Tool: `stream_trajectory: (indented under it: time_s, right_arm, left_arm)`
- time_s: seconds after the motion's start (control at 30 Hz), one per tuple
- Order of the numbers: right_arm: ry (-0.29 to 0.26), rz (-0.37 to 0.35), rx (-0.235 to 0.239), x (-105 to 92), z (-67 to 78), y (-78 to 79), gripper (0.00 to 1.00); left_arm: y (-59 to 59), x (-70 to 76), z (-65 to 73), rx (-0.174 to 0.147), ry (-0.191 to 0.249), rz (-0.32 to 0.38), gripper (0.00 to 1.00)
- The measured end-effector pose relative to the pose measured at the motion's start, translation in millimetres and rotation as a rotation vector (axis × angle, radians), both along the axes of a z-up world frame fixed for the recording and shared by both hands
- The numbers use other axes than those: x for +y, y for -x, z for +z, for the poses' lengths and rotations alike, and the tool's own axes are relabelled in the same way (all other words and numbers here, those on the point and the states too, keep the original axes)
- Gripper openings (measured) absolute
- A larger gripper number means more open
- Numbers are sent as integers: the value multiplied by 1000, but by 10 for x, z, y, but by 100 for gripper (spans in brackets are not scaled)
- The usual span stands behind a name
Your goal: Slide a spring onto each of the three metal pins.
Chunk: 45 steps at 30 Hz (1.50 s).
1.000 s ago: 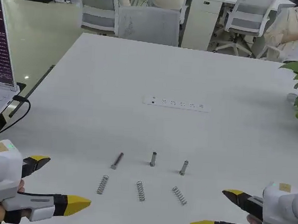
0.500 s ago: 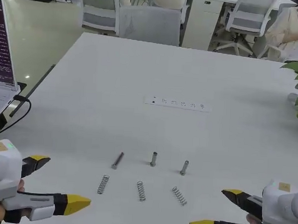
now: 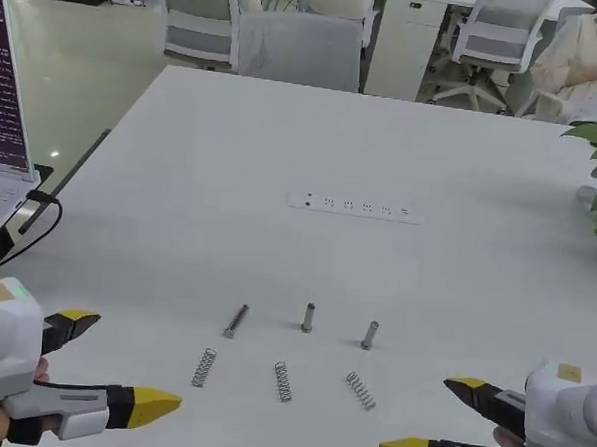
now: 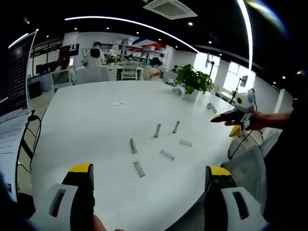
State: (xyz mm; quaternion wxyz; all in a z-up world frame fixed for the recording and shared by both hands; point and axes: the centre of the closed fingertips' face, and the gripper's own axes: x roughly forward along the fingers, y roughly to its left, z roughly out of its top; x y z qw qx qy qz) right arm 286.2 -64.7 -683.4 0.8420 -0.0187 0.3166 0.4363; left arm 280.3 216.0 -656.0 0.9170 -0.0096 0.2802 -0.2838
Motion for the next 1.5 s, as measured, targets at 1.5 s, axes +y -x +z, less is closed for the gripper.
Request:
stream_trajectory:
  time_s: [1.5]
  right_arm:
    - [14, -27, 11, -87, -59, -25, 77]
  left_arm:
    - [-193, -26, -77, 22, 5, 3, 89]
